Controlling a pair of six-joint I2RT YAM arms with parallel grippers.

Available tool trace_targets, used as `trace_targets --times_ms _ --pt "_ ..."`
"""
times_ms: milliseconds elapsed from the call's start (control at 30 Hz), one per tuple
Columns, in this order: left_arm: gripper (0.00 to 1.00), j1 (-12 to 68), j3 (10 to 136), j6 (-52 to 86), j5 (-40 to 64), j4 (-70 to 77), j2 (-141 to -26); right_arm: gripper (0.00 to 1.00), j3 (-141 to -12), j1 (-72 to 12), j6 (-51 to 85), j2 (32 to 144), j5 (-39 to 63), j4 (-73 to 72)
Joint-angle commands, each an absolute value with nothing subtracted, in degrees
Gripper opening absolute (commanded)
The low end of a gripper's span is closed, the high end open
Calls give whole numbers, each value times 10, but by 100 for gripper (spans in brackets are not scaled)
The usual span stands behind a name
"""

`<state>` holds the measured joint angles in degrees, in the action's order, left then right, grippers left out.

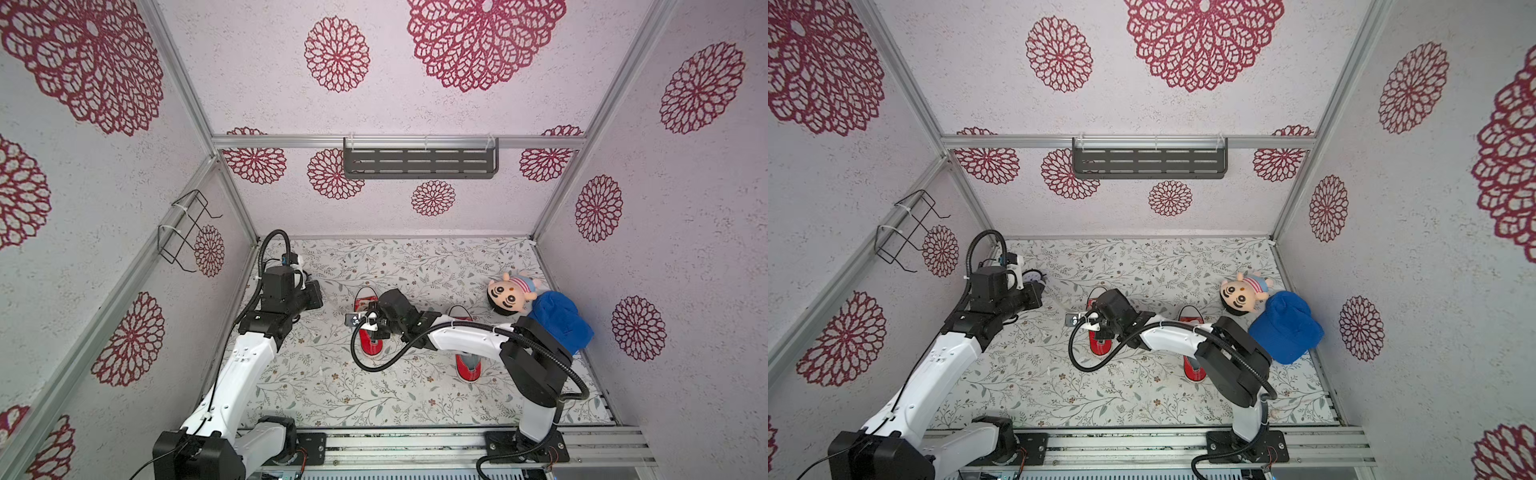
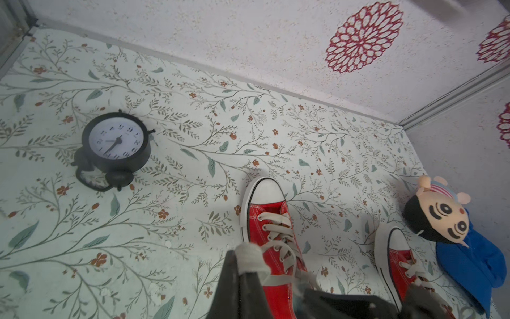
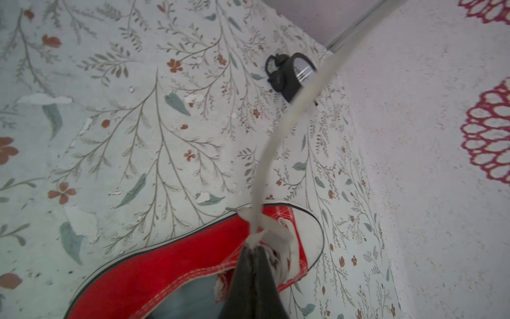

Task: Remove the insole from the shoe
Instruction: Untie the shoelace on the shoe.

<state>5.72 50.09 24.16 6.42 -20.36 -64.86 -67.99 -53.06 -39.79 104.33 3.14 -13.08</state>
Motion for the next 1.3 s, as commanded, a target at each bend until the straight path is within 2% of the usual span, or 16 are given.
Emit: trace_targets --times_ms 0,300,367,433,500,600,733,800,867,967,1100,1267 --pt "0 39 470 272 42 -204 -643 0 -672 -499 -257 1018 58 -204" --pt "0 25 408 308 48 -179 -656 0 -703 -451 -95 1055 5 -128" --pt "11 24 400 311 72 -164 -663 11 -698 -443 -65 1047 21 -127" --pt "33 22 399 310 92 -165 -667 26 -693 -437 -46 1033 27 -120" --pt "47 20 402 308 90 -182 -662 39 -692 -432 -35 1017 12 -98" --pt "59 18 403 307 70 -212 -635 50 -693 -425 -33 992 -10 -47" --pt "61 18 397 308 75 -240 -598 61 -666 -424 -24 955 1 -24" --pt "61 23 389 303 130 -239 -590 63 -647 -424 -3 940 35 -28" --pt "61 47 373 308 178 -212 -590 64 -634 -424 24 934 85 -37" --pt "59 122 357 334 189 -174 -611 62 -616 -427 60 936 147 -59" --pt "54 202 349 374 182 -102 -672 62 -602 -447 67 957 144 -84" --pt "52 228 364 391 149 -48 -748 63 -613 -470 80 997 133 -104"
